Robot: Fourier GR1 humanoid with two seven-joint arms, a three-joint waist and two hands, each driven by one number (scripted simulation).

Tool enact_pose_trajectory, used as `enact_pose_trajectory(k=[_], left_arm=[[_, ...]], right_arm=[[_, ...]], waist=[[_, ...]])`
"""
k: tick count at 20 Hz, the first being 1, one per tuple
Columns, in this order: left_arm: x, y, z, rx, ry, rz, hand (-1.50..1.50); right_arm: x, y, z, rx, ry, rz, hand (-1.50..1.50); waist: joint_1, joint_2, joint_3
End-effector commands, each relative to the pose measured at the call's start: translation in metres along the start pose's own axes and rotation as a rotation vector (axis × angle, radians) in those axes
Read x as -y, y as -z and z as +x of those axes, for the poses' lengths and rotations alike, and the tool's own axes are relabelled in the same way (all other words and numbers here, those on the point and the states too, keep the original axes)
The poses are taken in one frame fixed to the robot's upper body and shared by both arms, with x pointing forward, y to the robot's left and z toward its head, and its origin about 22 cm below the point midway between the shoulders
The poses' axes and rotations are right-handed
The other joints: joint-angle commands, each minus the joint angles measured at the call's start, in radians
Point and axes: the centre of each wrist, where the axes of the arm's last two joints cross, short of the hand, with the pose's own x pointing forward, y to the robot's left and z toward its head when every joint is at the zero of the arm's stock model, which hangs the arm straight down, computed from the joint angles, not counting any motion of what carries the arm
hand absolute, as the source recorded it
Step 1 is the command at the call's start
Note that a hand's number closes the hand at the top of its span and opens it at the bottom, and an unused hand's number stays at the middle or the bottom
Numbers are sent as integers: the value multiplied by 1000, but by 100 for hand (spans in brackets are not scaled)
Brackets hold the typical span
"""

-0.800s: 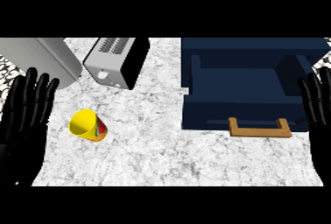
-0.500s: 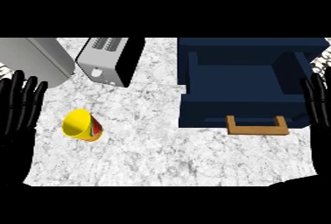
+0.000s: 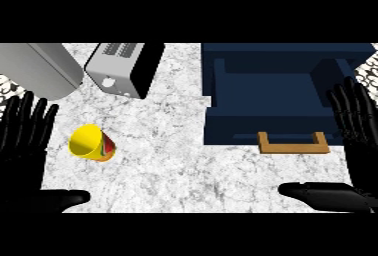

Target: Pick up the cup, place it into the drawer and close the drawer

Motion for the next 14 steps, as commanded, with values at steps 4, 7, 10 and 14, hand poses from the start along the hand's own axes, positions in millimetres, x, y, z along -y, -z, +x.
enact_pose_trajectory(k=[4,7,10,14], left_arm=[[-30,-5,-27,-59,4,83,-150],[-54,-7,-55,-88,56,116,-150],[-50,-1,-59,-105,115,164,-150],[-62,-41,-83,-155,131,196,-150]], right_arm=[[-1,4,0,-7,2,2,-150],[11,10,-2,1,1,17,-150],[-10,10,6,13,-2,10,-150],[9,6,-10,3,4,-14,-150]], waist=[[-3,0,0],[-5,2,0],[-6,2,0],[-2,1,0]])
